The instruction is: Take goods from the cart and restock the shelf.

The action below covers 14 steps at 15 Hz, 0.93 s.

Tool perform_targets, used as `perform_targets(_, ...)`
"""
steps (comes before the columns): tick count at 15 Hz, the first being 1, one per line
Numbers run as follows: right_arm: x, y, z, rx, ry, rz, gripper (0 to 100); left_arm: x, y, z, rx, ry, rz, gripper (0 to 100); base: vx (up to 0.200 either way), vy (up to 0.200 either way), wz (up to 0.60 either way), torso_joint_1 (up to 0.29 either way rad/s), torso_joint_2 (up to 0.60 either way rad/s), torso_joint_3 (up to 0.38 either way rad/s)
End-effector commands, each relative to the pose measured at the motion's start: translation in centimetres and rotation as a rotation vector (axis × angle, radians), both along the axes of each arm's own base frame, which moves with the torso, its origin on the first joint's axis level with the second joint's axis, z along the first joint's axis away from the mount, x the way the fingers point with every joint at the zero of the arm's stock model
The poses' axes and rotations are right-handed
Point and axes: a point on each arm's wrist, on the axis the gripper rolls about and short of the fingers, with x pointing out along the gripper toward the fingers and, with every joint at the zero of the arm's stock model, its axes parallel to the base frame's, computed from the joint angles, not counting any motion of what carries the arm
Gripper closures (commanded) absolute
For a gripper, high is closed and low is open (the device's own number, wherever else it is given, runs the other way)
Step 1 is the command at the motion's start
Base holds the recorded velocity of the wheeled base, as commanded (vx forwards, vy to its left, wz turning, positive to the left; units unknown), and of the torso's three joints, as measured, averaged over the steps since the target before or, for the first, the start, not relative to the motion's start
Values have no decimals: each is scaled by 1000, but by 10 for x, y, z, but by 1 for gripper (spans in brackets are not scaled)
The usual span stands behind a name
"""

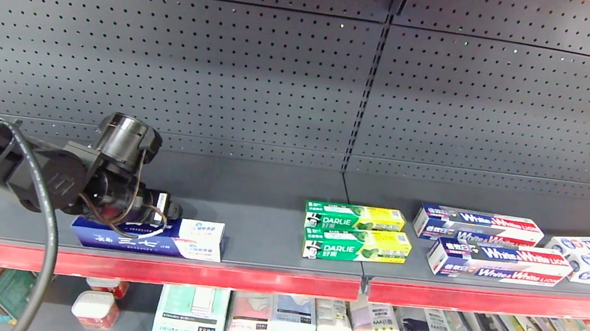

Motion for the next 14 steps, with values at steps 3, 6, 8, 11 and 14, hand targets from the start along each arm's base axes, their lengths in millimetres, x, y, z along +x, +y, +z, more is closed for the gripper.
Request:
perform_targets(3,-1,0,-1,2,0,1,100,0,0,2,-2,-4,1,0,0,0,0,0,0,0)
perform_targets(6,-1,0,-1,2,-2,1,100,-4,1,1,0,2,0,0,0,0,0,0,0,0)
perform_targets(8,-1,0,-1,2,-2,1,100,-6,1,1,0,5,-2,0,0,0,0,0,0,0)
perform_targets(11,-1,0,-1,2,-2,1,100,-7,1,0,1,6,0,0,0,0,0,0,0,0)
perform_targets(14,-1,0,0,2,-5,1,100,-9,1,0,2,9,-2,0,0,0,0,0,0,0)
